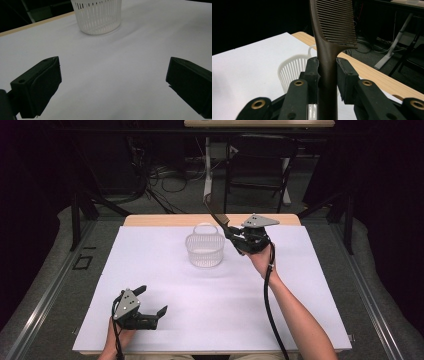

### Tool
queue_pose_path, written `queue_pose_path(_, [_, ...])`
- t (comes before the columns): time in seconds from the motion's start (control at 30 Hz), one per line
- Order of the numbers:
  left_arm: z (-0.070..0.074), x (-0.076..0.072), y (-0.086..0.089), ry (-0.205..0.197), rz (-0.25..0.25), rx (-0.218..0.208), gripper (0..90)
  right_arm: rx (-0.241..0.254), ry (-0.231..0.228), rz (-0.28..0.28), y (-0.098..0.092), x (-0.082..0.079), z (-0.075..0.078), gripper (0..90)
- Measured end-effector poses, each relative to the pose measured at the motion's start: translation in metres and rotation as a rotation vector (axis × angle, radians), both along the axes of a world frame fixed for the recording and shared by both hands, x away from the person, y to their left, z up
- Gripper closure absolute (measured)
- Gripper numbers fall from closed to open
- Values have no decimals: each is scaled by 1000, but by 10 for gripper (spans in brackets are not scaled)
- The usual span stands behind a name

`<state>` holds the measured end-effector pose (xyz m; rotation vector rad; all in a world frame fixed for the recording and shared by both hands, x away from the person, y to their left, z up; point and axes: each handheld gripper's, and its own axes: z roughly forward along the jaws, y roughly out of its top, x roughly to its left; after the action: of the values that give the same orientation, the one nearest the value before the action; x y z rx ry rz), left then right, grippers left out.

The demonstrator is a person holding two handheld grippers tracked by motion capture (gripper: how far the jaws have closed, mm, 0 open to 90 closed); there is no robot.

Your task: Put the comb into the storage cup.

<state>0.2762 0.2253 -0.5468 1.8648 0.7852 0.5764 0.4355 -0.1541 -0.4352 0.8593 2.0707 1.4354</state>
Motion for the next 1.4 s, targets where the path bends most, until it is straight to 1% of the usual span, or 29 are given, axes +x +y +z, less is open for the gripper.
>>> queue_pose_path(0.4, [0,0,0,3,2,1,2,-7,-19,3,7,4,-3,725])
queue_pose_path(0.73, [0,0,0,-1,0,2,2,-9,-34,12,13,4,-3,725])
queue_pose_path(0.9, [0,0,0,1,1,-3,1,-5,-39,15,15,4,-3,725])
queue_pose_path(1.4, [0,0,0,1,1,4,2,2,-51,25,21,5,-2,725])
